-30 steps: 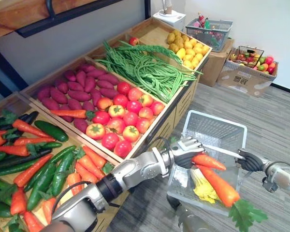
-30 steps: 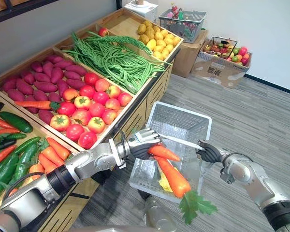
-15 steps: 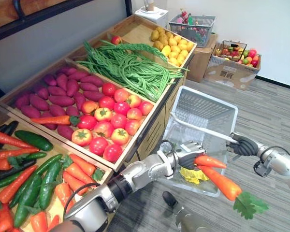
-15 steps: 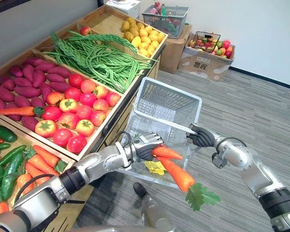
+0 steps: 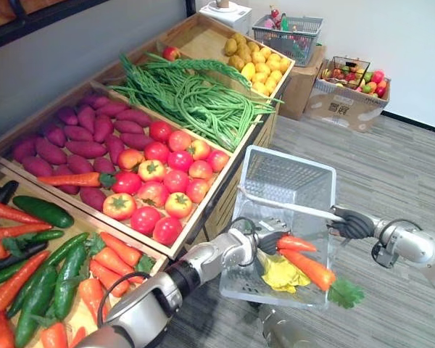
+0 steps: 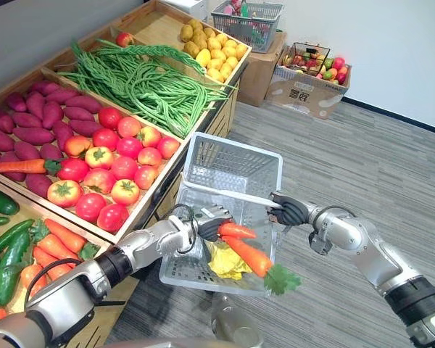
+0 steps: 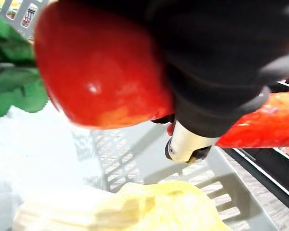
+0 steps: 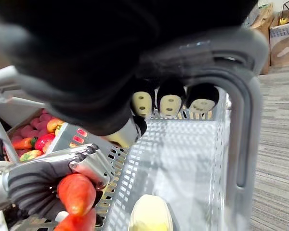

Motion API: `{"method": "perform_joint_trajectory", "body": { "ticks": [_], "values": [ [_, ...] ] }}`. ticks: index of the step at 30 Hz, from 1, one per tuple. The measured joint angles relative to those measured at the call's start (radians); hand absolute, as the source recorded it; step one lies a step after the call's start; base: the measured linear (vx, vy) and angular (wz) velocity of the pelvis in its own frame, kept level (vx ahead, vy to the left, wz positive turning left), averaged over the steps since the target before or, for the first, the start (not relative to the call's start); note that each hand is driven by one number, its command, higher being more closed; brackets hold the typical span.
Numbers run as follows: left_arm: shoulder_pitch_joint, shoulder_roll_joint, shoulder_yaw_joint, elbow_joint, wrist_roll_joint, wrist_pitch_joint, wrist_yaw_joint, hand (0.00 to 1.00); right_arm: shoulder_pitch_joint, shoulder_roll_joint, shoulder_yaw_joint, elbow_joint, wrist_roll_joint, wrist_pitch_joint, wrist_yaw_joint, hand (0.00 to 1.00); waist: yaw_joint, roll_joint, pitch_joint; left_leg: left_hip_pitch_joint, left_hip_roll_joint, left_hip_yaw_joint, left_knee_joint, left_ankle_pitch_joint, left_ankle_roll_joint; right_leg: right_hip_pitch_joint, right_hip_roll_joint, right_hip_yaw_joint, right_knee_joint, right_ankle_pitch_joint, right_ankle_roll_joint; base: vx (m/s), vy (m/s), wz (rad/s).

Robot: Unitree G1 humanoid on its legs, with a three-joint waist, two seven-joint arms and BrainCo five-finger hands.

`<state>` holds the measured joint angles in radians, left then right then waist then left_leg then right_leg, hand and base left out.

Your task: Pick vegetable in the basket

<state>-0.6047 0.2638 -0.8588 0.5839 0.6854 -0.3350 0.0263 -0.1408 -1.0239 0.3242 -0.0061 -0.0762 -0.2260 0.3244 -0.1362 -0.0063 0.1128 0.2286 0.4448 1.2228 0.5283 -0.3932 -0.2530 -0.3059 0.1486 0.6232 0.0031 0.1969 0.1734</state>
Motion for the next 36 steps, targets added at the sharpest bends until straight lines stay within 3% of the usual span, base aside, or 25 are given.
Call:
{"method": "perform_joint_trajectory", "body": {
  "ticks": [8,9,21,36],
  "values": [
    [-0.03,-0.003,0.045,0.091,0.031,0.034,0.009,1.0,-0.026,-0.035,0.0,-0.041,0.039,0.003,0.034,1.0,-0.009,-0.014,0.013,0.0,-0.006,0.004,-0.005,0.0,0.001,-0.003,-0.002,0.005,-0.003,0.0,0.0,0.02,0.016,-0.02],
    [-0.033,-0.004,0.051,0.105,0.041,0.037,0.01,0.0,-0.026,-0.04,0.0,-0.045,0.046,0.003,0.034,1.0,-0.012,-0.017,0.021,0.0,-0.007,0.003,-0.006,0.0,0.001,-0.002,-0.003,0.005,-0.003,0.0,0.0,0.0,0.0,0.0],
    [-0.078,-0.022,0.098,0.181,0.083,0.065,0.011,0.0,0.002,-0.054,-0.005,-0.064,0.089,0.004,0.037,1.0,-0.029,-0.019,0.081,-0.002,-0.029,-0.004,-0.034,0.004,0.006,0.002,-0.018,0.001,-0.012,0.0,0.001,0.01,0.01,0.01],
    [-0.084,-0.065,0.095,0.168,0.08,0.063,0.011,0.0,0.103,-0.054,-0.053,-0.058,0.1,0.003,0.058,1.0,-0.048,-0.019,0.099,-0.034,-0.053,-0.066,-0.054,0.007,0.013,0.014,-0.063,-0.034,-0.039,0.004,0.007,0.0,0.019,0.1]
  ]
}}
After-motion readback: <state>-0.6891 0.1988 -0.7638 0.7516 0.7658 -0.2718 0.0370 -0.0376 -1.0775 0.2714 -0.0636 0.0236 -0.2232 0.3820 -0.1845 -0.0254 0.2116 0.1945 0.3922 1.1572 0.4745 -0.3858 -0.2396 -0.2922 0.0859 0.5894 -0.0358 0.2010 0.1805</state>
